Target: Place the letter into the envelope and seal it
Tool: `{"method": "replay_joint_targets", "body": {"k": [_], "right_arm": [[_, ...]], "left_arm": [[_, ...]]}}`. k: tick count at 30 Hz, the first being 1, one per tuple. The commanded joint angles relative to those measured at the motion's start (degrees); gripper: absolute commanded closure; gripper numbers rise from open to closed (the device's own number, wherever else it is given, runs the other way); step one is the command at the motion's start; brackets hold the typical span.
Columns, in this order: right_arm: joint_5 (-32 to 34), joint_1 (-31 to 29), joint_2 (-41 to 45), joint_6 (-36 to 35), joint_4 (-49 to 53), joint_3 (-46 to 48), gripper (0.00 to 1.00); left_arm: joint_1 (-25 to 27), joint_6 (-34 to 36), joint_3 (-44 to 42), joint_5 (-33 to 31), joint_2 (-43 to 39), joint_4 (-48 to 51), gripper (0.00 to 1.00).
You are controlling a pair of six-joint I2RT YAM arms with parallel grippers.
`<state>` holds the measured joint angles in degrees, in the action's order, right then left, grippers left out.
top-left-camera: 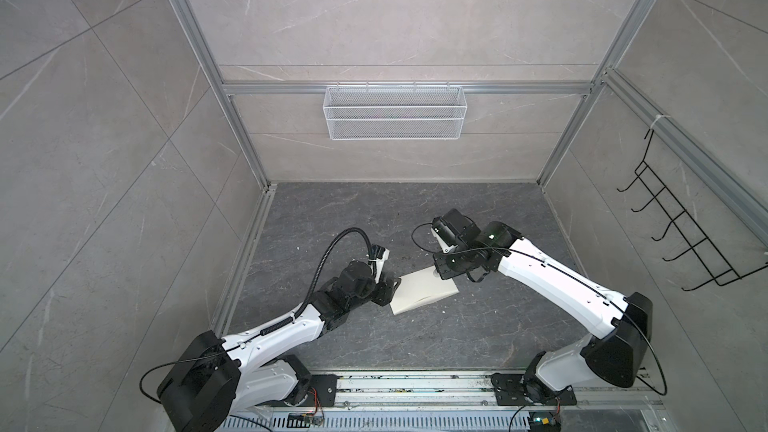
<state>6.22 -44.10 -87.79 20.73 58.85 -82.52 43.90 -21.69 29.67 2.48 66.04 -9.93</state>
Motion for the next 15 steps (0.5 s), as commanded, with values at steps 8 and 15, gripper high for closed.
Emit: {"method": "replay_joint_targets", "body": {"k": [8,15], "right_arm": [[-1.6,-1.5,-8.5,0.0,-0.9,-3.8,1.0],[-2.9,-1.9,-12.9,1.0,-2.9,-4.1,1.0]], "left_arm": [[-2.4,-15.6,-0.8,8.3,5.5,-9.7,0.78],[-2.4,-21.1,1.0,12.2,14.4,-12.5,0.97]]}}
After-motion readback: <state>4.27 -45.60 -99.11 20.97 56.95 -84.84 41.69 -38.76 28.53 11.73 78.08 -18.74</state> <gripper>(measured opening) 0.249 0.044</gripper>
